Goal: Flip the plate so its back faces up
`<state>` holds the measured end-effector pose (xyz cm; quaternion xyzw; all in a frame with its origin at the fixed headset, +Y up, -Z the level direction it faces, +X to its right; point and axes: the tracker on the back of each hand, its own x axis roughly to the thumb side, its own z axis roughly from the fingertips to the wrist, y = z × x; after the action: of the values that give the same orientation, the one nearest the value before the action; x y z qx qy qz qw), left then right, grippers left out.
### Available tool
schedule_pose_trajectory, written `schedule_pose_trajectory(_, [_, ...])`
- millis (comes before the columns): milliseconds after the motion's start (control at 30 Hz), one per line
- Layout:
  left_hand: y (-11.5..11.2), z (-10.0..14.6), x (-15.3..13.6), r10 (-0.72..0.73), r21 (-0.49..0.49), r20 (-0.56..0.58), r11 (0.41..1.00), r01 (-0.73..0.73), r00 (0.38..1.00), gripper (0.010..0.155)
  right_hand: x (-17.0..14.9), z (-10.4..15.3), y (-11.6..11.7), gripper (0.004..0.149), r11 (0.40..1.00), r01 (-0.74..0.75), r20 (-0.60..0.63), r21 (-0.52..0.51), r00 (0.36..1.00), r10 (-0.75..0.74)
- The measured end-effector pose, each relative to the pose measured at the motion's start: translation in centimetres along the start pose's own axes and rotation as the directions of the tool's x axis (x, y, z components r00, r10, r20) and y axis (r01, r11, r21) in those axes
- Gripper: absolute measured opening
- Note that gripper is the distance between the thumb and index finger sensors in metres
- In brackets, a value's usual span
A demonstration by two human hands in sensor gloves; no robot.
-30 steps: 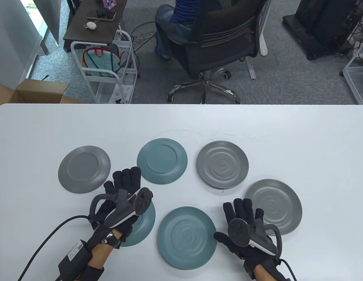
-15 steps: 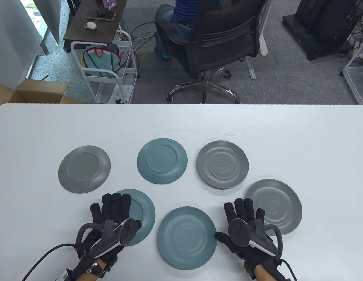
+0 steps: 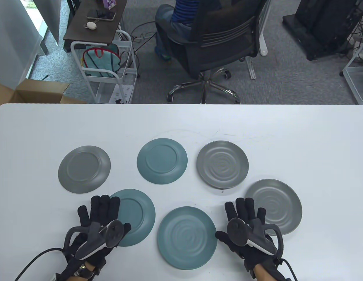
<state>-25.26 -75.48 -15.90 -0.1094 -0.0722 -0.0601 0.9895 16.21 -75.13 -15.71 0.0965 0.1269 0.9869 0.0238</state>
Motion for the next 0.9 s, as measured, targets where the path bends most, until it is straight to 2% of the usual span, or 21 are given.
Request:
schedule_pose_trajectory(133, [0.3,0.2,-0.3,-0.002,0.022,-0.008,1.000,0.002,1.000,0.090,1.3,0.4,-1.5,0.092,1.000,-0.007,0.042,-0.021,0.999,0.008])
schedule_pose_trajectory(300, [0.2,0.1,-0.1,-0.025,0.033,-0.015,0.999,0.026,1.000,0.090,5.9,1.3,-3.6,0.089,0.994,-0.072,0.148,-0.083,0.985,0.084])
schedule_pose_trajectory(400, [0.1,0.1,0.0,-0.028,0.029,-0.010,0.999,0.029,1.000,0.090,8.6,1.4,-4.1,0.087,0.986,-0.146,0.209,-0.076,0.965,0.159])
schedule_pose_trajectory(533, [0.1,0.2,0.3,-0.042,0.027,-0.005,0.999,0.042,0.999,0.090,12.2,1.0,-3.3,0.085,0.980,-0.198,0.281,-0.039,0.939,0.200])
schedule_pose_trajectory(633, [0.1,0.3,0.6,-0.053,0.031,0.005,0.998,0.053,0.999,0.089,14.3,0.6,-1.9,0.084,0.974,-0.224,0.318,0.007,0.924,0.210])
schedule_pose_trajectory(900, [0.1,0.5,0.9,-0.067,0.033,0.008,0.997,0.067,0.998,0.089,16.6,-0.2,1.3,0.083,0.956,-0.282,0.366,0.082,0.901,0.234])
